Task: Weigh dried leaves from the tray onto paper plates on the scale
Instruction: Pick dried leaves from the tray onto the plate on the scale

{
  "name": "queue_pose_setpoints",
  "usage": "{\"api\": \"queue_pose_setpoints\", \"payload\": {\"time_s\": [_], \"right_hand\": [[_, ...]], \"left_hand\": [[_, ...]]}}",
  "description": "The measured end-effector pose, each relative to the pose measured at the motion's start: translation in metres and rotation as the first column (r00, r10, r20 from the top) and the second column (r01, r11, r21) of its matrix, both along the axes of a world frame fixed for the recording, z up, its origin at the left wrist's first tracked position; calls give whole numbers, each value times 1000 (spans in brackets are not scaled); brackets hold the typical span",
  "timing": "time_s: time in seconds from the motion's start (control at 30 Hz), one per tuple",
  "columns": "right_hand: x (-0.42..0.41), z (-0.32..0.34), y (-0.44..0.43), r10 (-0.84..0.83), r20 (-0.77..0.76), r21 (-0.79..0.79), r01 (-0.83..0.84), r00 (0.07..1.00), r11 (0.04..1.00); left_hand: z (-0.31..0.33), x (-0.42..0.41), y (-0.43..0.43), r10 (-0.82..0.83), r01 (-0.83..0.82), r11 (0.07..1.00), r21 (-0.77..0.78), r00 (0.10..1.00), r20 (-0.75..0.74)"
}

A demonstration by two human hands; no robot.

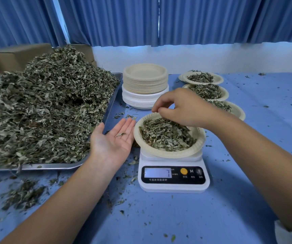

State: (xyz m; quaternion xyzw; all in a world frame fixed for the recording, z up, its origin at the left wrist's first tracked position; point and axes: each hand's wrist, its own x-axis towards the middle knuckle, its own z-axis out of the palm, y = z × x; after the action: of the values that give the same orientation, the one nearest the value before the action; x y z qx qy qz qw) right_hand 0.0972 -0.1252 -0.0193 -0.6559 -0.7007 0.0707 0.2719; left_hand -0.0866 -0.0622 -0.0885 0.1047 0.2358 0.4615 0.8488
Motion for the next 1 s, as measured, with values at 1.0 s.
{"api": "queue_pose_setpoints", "payload": {"time_s": [1.0], "right_hand": [[71,-1,-5,-328,-221,-580,147,918,802]], "left_hand": [[-1,11,7,9,106,953,285,927,-375]]}}
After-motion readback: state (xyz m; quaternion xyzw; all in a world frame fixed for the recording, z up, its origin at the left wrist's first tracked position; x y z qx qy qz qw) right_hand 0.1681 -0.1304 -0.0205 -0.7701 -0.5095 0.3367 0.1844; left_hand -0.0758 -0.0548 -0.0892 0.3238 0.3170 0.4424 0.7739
